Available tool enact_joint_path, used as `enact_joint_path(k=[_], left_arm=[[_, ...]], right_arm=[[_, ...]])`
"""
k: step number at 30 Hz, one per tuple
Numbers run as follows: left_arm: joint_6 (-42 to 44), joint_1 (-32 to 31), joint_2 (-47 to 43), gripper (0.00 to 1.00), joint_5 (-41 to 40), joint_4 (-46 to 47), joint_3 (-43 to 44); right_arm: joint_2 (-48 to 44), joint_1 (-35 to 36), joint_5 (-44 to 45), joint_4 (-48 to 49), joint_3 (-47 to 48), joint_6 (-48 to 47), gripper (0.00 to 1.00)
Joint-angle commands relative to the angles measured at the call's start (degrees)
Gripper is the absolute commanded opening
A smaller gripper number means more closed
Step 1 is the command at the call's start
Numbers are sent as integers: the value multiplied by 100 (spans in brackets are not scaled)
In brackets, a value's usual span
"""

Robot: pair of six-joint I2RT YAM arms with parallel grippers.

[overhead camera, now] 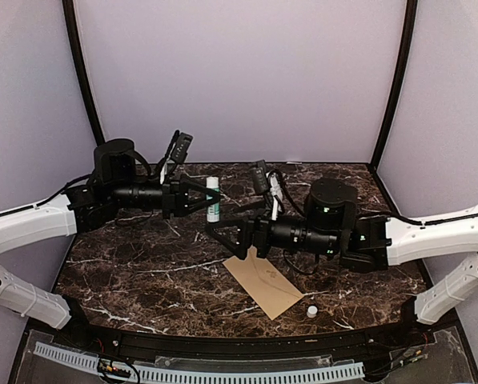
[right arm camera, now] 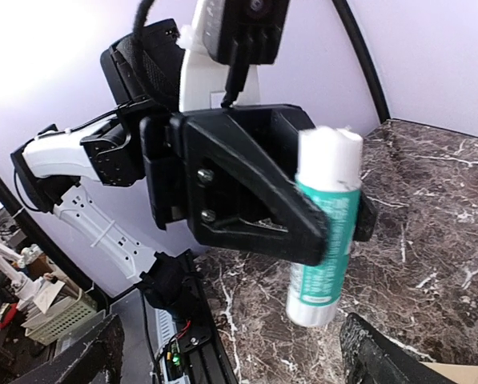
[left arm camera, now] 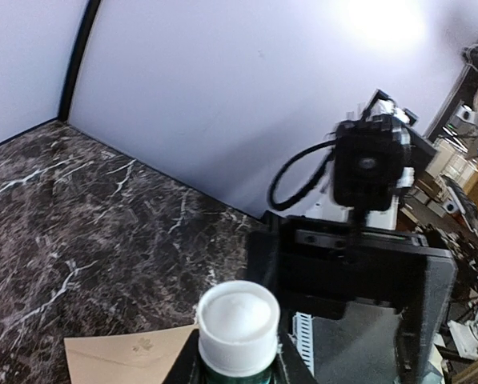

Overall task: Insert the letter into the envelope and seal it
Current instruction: Screw the solid glue.

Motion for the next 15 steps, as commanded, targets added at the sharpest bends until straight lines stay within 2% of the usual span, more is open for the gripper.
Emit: enact_joint_path(k=[1,3,6,15], left_arm=[[-373,27,-147,0,1680,1189,-183],[-619,25,-146,0,2010,1615,-270],[-852,0,-168,0,2256,2015,-321],[-939,-95,-203,0,2501,2185,-339]], right_arm=[[85,-152,-1138,1177,-285,191,91],[197,-155,-1309,1342,-276,199,90],[333,-156,-1575,1603,-225,225,80],[468,-147,-1720,1996,-186,248,48]])
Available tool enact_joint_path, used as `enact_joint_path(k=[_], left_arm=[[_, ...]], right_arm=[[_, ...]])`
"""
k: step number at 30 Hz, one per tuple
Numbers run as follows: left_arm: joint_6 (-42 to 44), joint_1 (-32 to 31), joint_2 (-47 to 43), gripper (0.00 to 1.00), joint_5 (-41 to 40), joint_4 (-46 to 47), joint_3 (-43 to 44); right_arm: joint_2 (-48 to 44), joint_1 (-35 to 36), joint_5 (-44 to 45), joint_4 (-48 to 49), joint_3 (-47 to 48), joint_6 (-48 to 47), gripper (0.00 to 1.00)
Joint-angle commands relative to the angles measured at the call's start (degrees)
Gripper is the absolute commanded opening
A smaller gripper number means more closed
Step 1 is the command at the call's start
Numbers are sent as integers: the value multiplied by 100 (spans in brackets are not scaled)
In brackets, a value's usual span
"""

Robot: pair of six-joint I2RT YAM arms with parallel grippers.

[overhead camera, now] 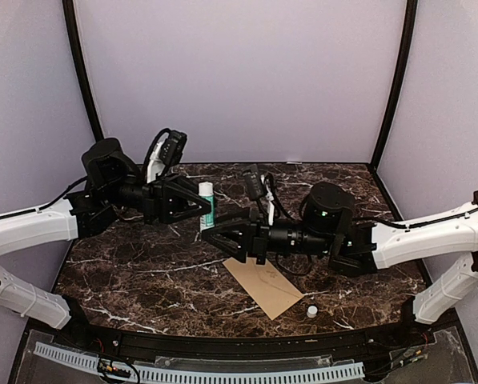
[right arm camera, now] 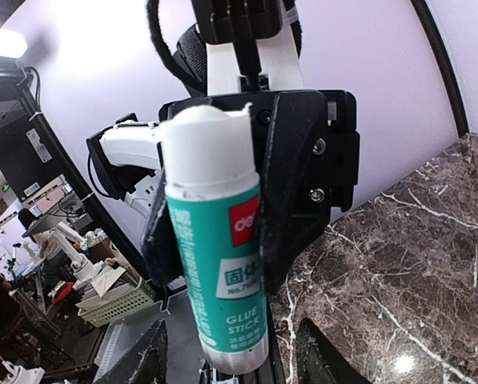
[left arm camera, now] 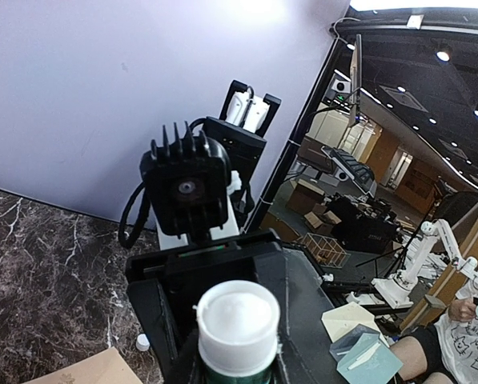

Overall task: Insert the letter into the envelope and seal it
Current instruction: Screw the solid glue.

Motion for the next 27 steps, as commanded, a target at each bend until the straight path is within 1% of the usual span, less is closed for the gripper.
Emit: enact_joint_path(k=[1,6,11,15,17,19,22,27], left_arm=[[-106,-50,-181,0,297,344,-60],[-97,-83,-165,0,306,336,-60],[-82,-90,-155,0,255,315,-68],[-56,-85,-153,0,232,286,-68],[-21,-87,-153,0,201,245,-68],[42,-87,-159,0,121,167,-64],[243,-87,-215,0,-305,-80,-67],[669,-98,-287,0,-1030,-754,10]], right_arm=[[53,-9,-193,552,79,10,46],[110,-9,-239,477,160,-21,35],[120,-13,-253,434,176,-37,29],[68,-8,-191,430,141,-48,14],[30,-11,-134,411,127,-57,10],[-21,-8,-28,336,119,-65,8],[-105,15,280,-23,196,-169,7],[-188,75,1172,-985,513,-274,6]])
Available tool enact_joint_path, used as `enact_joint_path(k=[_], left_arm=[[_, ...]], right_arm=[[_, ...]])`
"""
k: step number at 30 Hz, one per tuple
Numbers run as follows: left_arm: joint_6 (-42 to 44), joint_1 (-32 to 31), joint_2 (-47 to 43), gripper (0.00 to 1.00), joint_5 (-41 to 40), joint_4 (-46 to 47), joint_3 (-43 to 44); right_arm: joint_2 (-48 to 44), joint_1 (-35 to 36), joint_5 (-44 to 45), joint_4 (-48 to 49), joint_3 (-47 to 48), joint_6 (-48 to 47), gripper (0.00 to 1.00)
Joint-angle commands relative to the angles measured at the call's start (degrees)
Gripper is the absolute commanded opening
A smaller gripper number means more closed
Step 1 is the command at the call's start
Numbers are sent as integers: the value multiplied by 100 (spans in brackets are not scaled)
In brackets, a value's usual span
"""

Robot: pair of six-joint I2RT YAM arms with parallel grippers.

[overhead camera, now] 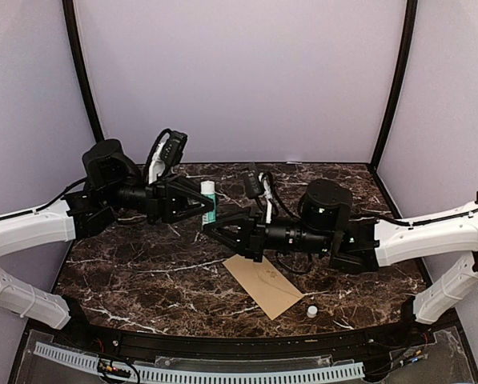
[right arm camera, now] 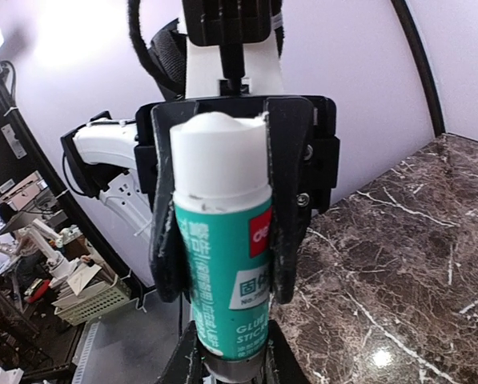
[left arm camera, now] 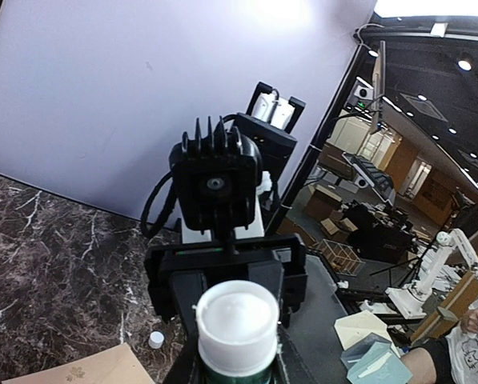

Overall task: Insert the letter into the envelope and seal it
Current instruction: Screw the solid glue.

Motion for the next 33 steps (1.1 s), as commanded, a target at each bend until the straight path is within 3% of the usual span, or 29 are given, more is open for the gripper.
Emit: enact_joint_path(k=[1,10,15,19,23,25,28,31,33], left_arm=[[570,-35,-209,0,-874,-529,30],[834,-33,-81,0,-2590,-1615,235],[791,-25,60,0,-2870,-1846,295],[755,-25,133,0,-2942,-1909,314],[733,-22,160,0,-2942,-1918,318],[732,-18,123,0,-2977,-1933,316],[708,32,-17,0,-3248,-1924,254],[690,83,-106,0,-3244,-1857,204],[676,95,-145,0,-3132,-1787,181]], right_arm=[[-149,72,1130,-893,498,-23,6],[939,420,3763,-3783,2632,21,5],[1860,597,4664,-4898,3840,198,5],[2279,673,5025,-5334,4392,396,4],[2192,695,4941,-5166,4254,401,7],[1940,695,4763,-4882,3923,354,14],[1448,676,4535,-4422,3299,329,31],[823,562,3943,-3769,2457,257,62],[479,422,3455,-3233,1905,300,78]])
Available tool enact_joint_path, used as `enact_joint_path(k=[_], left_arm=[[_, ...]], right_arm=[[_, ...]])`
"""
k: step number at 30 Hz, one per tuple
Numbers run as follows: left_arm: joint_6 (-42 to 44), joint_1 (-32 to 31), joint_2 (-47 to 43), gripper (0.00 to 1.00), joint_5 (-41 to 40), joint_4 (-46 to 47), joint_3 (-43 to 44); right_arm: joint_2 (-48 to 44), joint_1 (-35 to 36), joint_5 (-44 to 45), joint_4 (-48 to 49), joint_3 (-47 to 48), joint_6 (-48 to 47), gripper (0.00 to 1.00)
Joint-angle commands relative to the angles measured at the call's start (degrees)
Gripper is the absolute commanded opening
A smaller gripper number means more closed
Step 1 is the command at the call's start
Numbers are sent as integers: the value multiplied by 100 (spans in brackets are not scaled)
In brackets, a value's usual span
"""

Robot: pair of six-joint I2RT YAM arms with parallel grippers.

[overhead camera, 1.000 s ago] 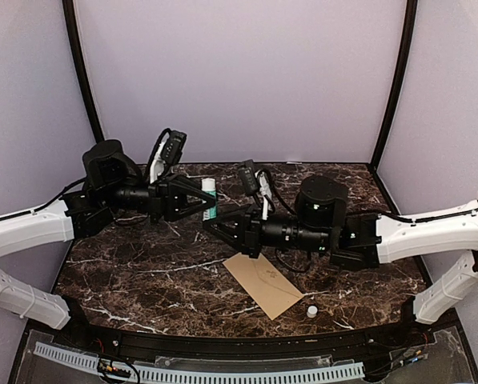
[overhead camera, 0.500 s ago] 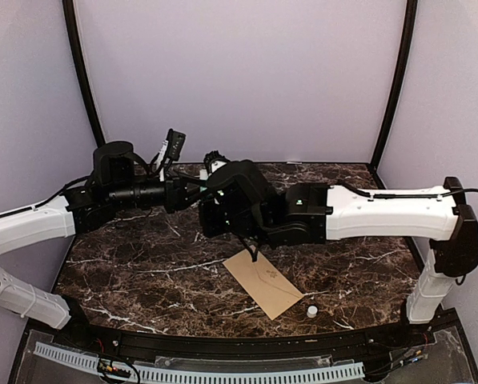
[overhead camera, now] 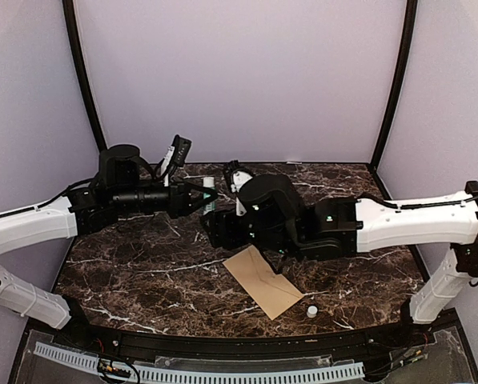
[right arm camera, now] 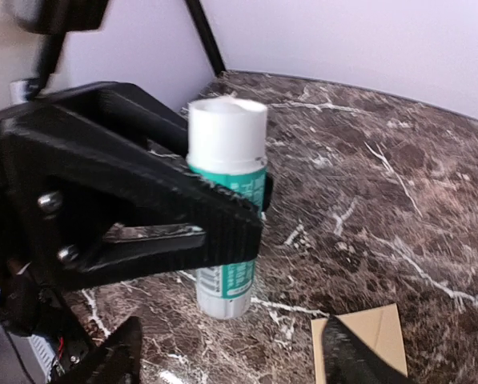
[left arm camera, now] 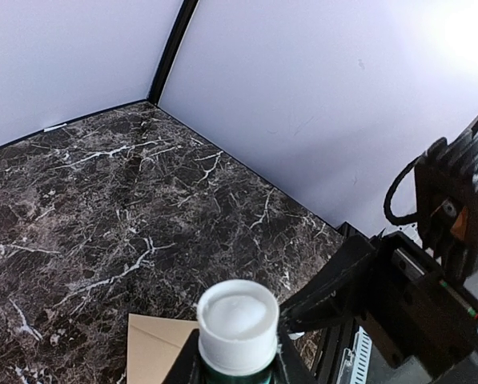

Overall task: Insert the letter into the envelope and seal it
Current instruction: Screw the solid glue.

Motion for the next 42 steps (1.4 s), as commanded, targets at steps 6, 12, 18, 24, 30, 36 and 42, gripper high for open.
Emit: enact_joint_path(k=[6,12,18,24,30,36,42], left_arm=[[-135,44,-317,0,1124,718,-170],[-475,30,-192,0,2660,1745,-267],[-724,-47,-287,0,3230,2281,-391],[-735,-85,-289,0,3310,2292,-374],[-728,-99,-293,0,3304,2283,-373],[-692,-103,-317,0,3257,2247,-373],[-683,-102,-306,0,3241,2229,-373]], right_arm=[[-1524,-590,-2594,3195,-2209,-61,92],[-1693,-675,-3547,4220,-2725,-177,93],[-1494,-674,-4166,4682,-2691,-225,85],[-1311,-635,-4363,4633,-2480,-294,57],[-1205,-573,-4405,4556,-2347,-369,42],[-1167,-562,-4432,4546,-2322,-367,30],[-1157,-552,-4472,4499,-2318,-384,39]])
